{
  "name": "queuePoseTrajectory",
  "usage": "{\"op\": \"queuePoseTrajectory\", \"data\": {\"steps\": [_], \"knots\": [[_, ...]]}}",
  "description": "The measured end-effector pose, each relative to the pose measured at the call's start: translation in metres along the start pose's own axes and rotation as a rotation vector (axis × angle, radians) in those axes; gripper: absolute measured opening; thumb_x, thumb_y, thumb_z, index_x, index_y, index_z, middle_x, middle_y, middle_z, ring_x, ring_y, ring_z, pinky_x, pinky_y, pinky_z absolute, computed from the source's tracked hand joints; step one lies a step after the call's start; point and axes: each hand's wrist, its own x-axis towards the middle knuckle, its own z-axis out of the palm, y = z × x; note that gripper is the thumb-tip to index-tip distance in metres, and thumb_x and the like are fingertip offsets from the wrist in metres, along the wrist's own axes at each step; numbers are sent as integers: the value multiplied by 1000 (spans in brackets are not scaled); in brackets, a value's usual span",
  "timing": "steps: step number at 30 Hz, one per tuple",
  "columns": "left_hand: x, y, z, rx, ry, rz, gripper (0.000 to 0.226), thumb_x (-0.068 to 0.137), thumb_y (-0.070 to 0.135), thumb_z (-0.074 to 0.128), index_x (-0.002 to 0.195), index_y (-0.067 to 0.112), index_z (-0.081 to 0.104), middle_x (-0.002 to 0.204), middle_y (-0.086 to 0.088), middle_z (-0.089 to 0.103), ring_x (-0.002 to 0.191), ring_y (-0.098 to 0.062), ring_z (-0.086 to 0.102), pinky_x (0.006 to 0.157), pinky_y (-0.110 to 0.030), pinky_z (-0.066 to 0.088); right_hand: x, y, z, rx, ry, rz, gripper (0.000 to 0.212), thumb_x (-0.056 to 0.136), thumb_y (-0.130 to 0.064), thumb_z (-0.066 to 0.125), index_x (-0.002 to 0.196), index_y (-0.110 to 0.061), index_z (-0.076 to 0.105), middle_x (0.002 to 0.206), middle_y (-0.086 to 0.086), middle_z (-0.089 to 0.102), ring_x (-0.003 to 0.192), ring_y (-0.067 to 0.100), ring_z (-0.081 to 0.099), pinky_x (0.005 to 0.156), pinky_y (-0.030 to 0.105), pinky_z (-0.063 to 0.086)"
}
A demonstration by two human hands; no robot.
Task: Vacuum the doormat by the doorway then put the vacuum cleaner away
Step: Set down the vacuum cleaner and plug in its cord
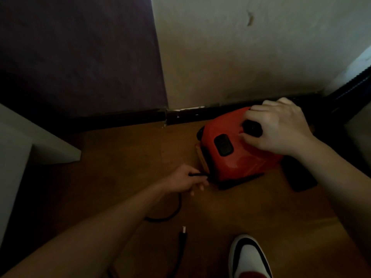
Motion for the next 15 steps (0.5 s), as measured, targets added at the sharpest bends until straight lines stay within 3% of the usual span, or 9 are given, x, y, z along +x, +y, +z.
{"op": "queuePoseTrajectory", "data": {"steps": [3,5,8,15], "knots": [[-2,0,2,-130,-6,-21,20,96,28,65,101,9,72,80,1,69,64,-1,63,56,-15,49,-1,0,-1,3,5,-1,30,76,-45,80,88,-20,69,79,-2,66,78,30,64,73,36,35],[-2,1,4,-243,66,-4,22,98,25,62,105,5,71,83,-2,70,66,-3,65,58,-16,51,-1,1,-1,7,7,2,29,76,-45,80,88,-21,69,79,-3,66,78,29,64,74,36,36],[-1,0,2,-233,110,90,22,99,13,59,109,-3,69,89,-5,71,77,-8,68,63,-17,55,-1,2,-1,10,6,3,29,76,-46,80,89,-22,68,80,-3,65,79,29,63,74,37,37],[-5,-10,-4,-125,77,119,15,94,5,64,106,-4,69,91,-7,74,64,-3,69,63,-18,55,-1,0,1,7,7,9,30,77,-46,79,89,-21,69,81,-2,67,79,29,63,74,39,40]]}}
